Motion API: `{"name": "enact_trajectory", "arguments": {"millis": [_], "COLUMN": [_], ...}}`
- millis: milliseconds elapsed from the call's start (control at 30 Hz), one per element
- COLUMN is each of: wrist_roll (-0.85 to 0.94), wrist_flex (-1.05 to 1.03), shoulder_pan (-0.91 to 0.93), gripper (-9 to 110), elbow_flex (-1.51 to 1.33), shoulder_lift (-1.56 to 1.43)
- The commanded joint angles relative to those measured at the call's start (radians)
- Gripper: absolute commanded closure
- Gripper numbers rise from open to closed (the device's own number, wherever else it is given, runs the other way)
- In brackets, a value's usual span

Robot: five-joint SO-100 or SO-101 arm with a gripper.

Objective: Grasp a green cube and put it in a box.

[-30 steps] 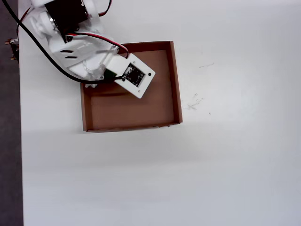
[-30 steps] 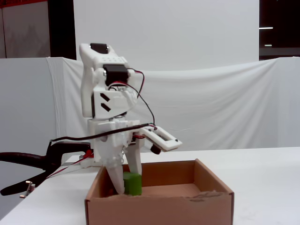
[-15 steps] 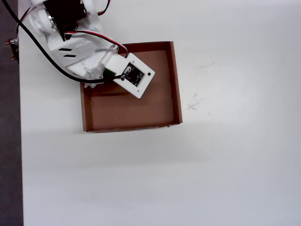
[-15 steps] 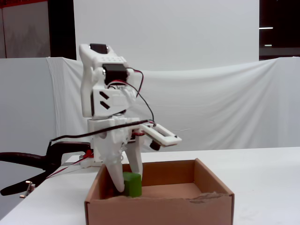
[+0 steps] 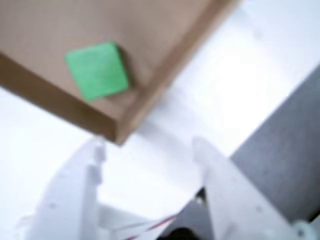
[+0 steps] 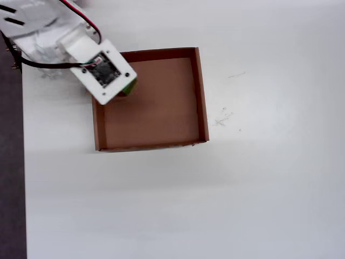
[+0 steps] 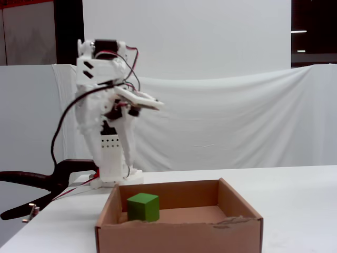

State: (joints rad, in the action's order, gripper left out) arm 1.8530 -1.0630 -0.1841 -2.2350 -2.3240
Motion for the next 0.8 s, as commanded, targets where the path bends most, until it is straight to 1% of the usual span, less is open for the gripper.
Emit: {"name": "enact_trajectory", "arguments": {"millis": [0,67,100,133,233,300,500,667,767], "wrist_roll": [-0.006,-0.021,-0.058,-0.201,-0.302,-0.331,-0.526,-0.595,-0.629], "wrist_flex": [-0.063,-0.126,-0.143,-0.147,-0.152,-0.169,-0.195,-0.153,-0.163], "shoulder_pan": [0.086,0.181,0.218,0.275,0.347,0.383,0.4,0.39,0.376], "gripper": [77,77,77,77,77,77,77,77,77], "elbow_flex": [-0.012,-0.117,-0.175,-0.307,-0.431,-0.482,-0.641,-0.736,-0.738], "shoulder_lift": [-0.123,-0.272,-0.345,-0.485,-0.62,-0.673,-0.856,-0.859,-0.861]}}
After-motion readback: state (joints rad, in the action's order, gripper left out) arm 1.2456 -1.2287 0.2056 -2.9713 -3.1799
